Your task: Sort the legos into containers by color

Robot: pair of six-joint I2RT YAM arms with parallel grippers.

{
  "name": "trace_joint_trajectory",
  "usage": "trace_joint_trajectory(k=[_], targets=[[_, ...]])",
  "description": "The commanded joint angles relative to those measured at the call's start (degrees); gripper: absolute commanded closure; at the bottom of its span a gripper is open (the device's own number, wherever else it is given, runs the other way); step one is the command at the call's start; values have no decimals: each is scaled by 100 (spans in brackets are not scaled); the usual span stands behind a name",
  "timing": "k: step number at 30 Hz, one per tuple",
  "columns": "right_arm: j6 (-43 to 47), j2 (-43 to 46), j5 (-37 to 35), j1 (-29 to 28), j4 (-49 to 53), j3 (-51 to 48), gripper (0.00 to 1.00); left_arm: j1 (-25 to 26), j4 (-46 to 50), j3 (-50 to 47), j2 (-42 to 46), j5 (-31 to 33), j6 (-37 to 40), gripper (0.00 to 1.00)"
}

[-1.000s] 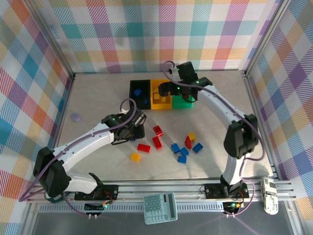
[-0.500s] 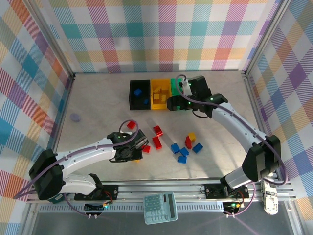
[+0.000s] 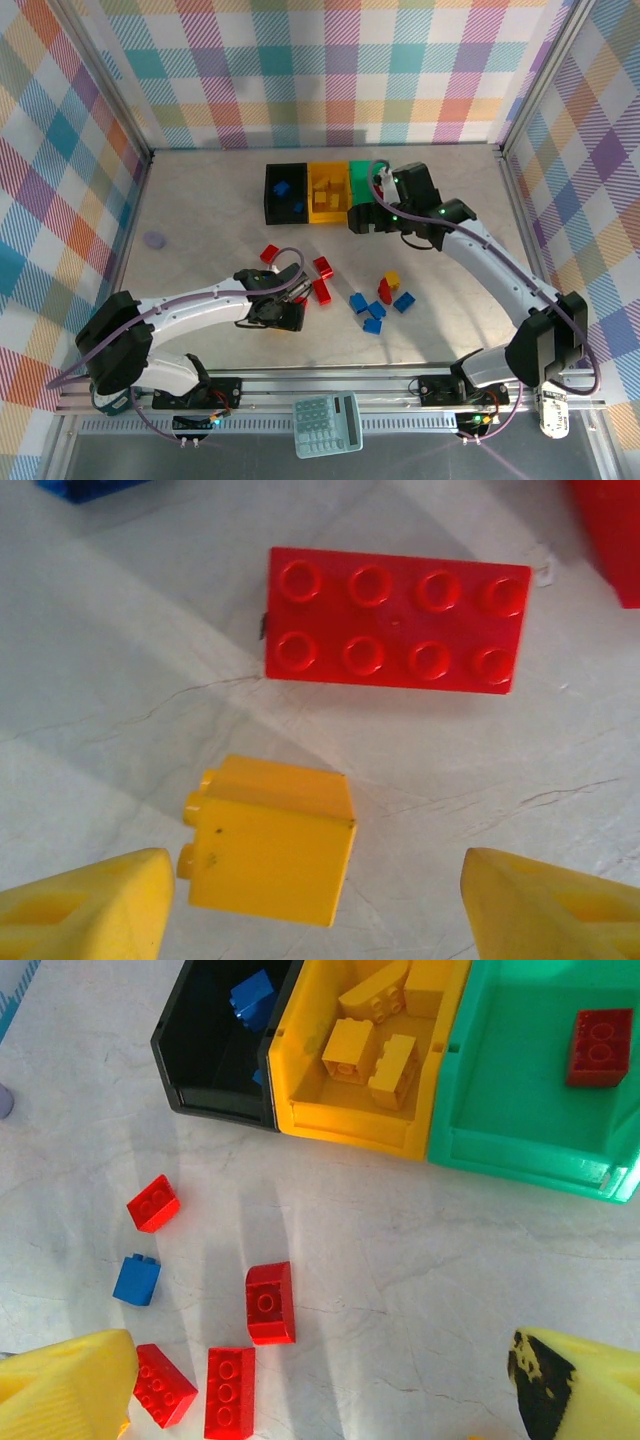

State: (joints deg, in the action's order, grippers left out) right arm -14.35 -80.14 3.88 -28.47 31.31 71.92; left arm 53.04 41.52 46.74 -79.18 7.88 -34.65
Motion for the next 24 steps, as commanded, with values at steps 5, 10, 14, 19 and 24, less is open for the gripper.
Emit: trace_joint_trajectory(k=[5,10,14,19,24], targets=[[-31,287,-151,-16,200,-93,4,-222,-91,-117,-241,-198,577,26],[-73,358,-177,-18,202,-187,4,-343,-56,-183,-296,-149,618,27],[-94,376,-197,-16,221,-231,4,-399,-100,-229,-301,-179,640,28],[-94,394,-221,-16,236,-227,4,-416,-129,-269,-330,-235,635,30],[-93,400,-245,-14,244,-219,4,-416,-283,-317,-451,-464,600,39]])
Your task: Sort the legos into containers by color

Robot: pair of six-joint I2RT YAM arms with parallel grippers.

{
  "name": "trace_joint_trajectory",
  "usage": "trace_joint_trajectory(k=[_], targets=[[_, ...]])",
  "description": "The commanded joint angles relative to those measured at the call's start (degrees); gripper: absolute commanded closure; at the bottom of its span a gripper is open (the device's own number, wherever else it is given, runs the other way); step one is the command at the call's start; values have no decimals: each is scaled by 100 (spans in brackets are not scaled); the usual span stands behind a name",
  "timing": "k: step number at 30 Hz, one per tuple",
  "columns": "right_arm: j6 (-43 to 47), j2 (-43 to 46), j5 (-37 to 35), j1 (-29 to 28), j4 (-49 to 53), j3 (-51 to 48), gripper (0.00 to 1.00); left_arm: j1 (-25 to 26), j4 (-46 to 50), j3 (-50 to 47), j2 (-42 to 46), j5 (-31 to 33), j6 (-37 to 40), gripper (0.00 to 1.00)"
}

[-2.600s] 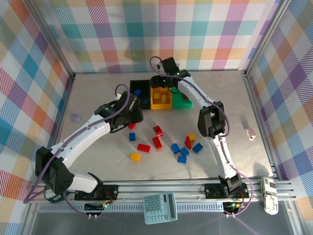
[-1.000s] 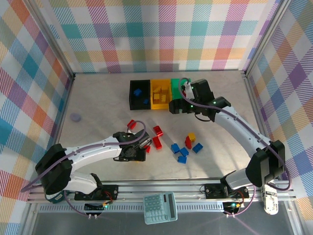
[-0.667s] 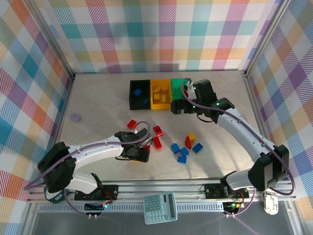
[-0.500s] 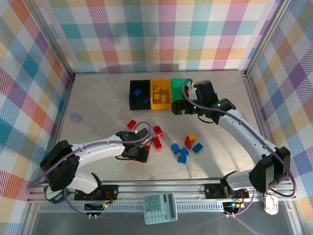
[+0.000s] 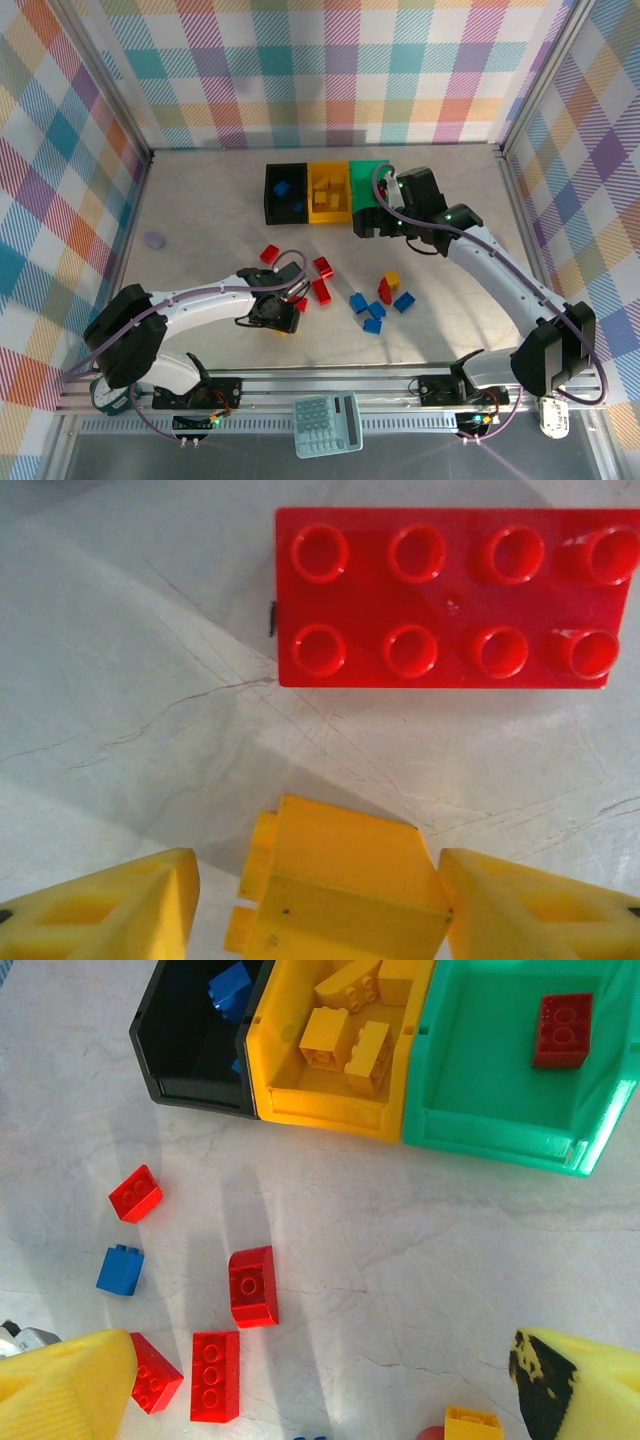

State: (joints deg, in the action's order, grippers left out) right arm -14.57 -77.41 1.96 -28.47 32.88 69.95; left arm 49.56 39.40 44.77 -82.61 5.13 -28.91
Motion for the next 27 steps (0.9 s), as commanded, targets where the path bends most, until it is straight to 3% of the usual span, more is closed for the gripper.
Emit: trace_joint_trajectory(k=[1,10,19,27], targets=[[-73,137,-55,-18,96,-18,5,-66,-85,-123,-136,-210,19,42],[-60,203,-155,-10,120,-66,5,-66,151,153,-148,-197,20,67],[-41,507,-309,91,196,-278,4,-257,1505,1943,-241,280,355,70],[-97,926,-398,185,338,-660,4,-1001,1357,4189,-1277,528,873,71]])
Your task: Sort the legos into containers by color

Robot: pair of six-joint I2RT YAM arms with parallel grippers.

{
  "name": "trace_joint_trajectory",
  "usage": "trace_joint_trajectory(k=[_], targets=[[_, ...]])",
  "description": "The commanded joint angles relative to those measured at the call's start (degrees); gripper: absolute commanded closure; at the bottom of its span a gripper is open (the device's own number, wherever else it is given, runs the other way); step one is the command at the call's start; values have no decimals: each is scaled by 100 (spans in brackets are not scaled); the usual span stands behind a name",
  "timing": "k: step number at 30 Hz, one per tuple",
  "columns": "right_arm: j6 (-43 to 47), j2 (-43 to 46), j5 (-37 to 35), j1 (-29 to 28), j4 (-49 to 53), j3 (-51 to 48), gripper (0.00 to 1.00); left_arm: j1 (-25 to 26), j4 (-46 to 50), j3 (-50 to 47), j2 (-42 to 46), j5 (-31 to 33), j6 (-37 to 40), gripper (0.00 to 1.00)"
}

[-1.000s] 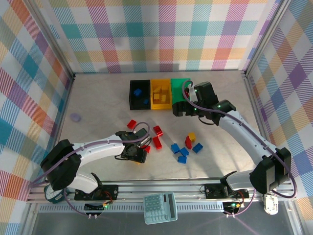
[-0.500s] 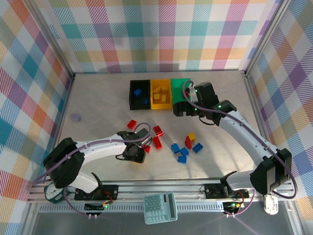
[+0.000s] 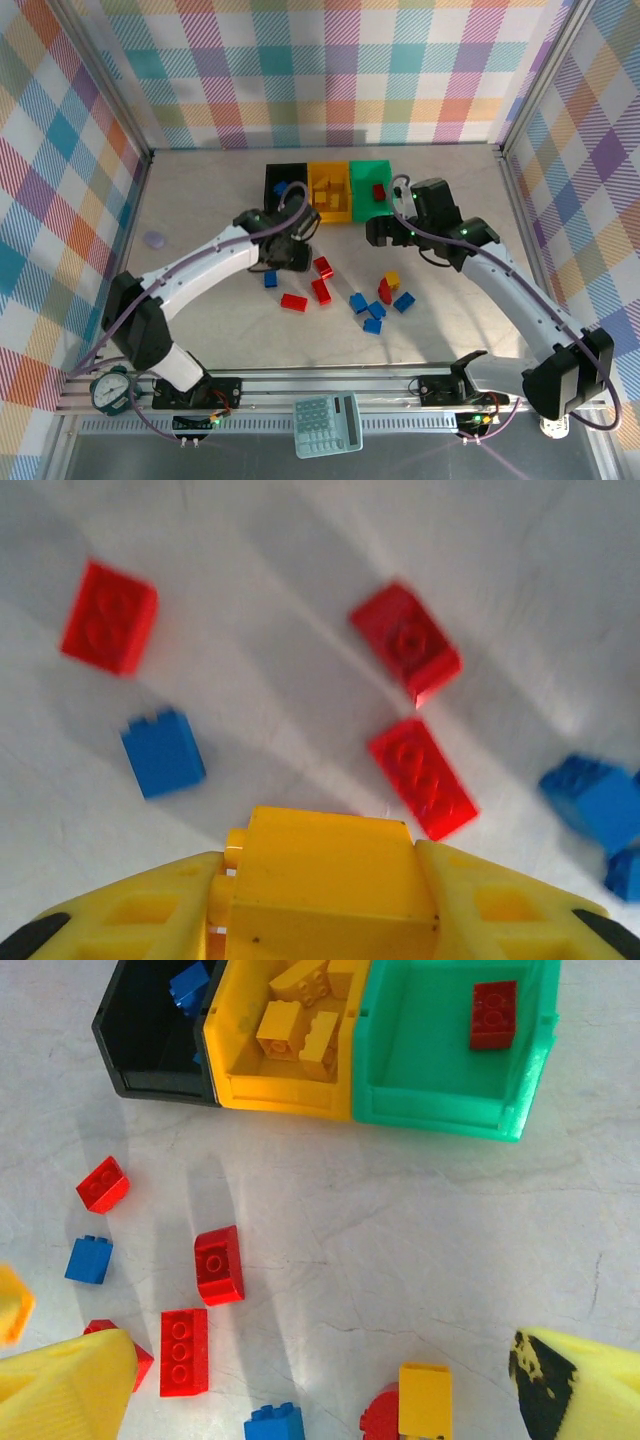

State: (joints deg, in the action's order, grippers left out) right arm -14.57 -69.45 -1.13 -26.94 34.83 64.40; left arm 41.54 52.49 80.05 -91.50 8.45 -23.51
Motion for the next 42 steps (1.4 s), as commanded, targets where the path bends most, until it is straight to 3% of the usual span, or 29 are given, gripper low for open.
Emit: trace_joint_trajectory(k=[1,14,21,29,31,34,42], targets=[[-107,163,-95,38,187,-133,5,-291,-11,1026,-641,189,391,72],[-265,782,-483,34,731,-610,7,-744,-84,5383,-3877,289,748,79],[-375,1072,-476,32,944,-787,8,-804,-1283,5460,-4359,362,770,73],[-463,1311,-477,31,1118,-977,8,-884,-2005,5462,-4701,374,755,69],[-473,1318,-463,31,1125,-997,8,-919,-2154,5469,-4768,227,758,61],[-464,1305,-450,31,1149,-998,8,-946,-2268,5469,-4793,222,760,42],[-437,1117,-425,31,1064,-982,8,-973,-2317,5380,-4524,175,826,38]])
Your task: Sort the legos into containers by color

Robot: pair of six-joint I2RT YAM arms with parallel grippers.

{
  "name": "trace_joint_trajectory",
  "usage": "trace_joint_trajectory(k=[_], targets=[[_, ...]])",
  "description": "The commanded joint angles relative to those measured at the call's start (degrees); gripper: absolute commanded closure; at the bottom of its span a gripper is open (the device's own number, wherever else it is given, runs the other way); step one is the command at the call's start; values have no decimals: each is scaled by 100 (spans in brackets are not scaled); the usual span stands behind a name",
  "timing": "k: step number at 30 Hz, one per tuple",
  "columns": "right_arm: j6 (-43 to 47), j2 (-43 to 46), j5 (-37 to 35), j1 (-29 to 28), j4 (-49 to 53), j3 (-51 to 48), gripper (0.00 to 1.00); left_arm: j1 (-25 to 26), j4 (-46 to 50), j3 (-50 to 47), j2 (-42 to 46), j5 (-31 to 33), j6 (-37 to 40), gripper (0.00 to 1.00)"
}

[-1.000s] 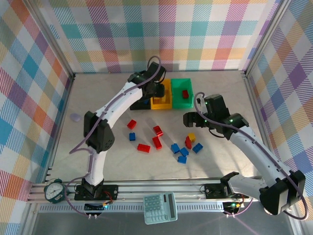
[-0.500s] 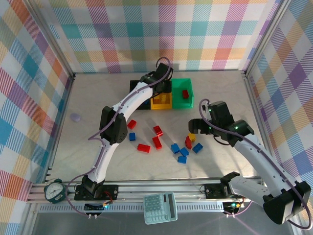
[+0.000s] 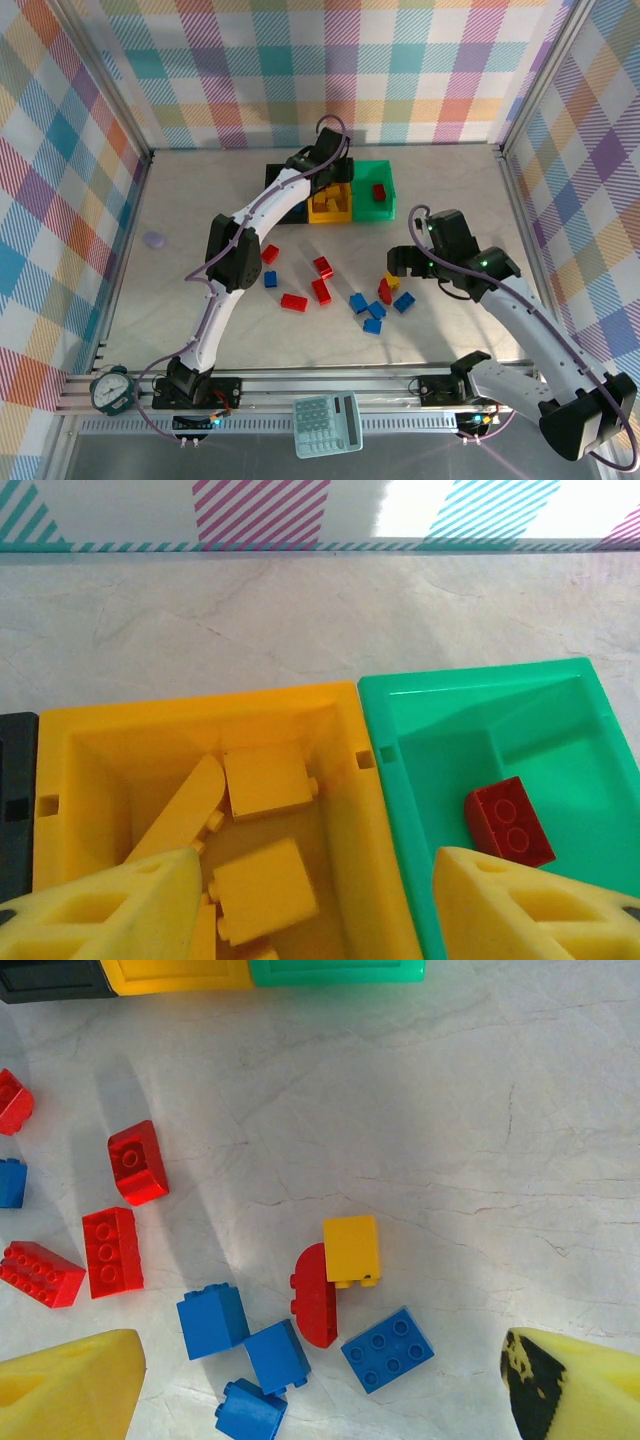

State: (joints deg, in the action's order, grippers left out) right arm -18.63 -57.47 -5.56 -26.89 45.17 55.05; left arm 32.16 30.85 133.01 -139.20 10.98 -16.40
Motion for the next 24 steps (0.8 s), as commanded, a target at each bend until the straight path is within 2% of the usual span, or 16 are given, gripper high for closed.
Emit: trace_joint_trajectory(k=[1,8,16,24], targets=[[-34,-133,33,27,4,-55,8,-35,-173,3,341,-110,120,38],[-74,-594,73,26,-262,-270,11,-24,-582,-1353,1466,-342,89,38],[-162,-1446,90,29,-623,-433,21,13,-1187,-3917,3337,-389,-139,37],[-149,-2361,-227,26,-600,-270,24,391,-942,-4905,4395,14,-233,37]])
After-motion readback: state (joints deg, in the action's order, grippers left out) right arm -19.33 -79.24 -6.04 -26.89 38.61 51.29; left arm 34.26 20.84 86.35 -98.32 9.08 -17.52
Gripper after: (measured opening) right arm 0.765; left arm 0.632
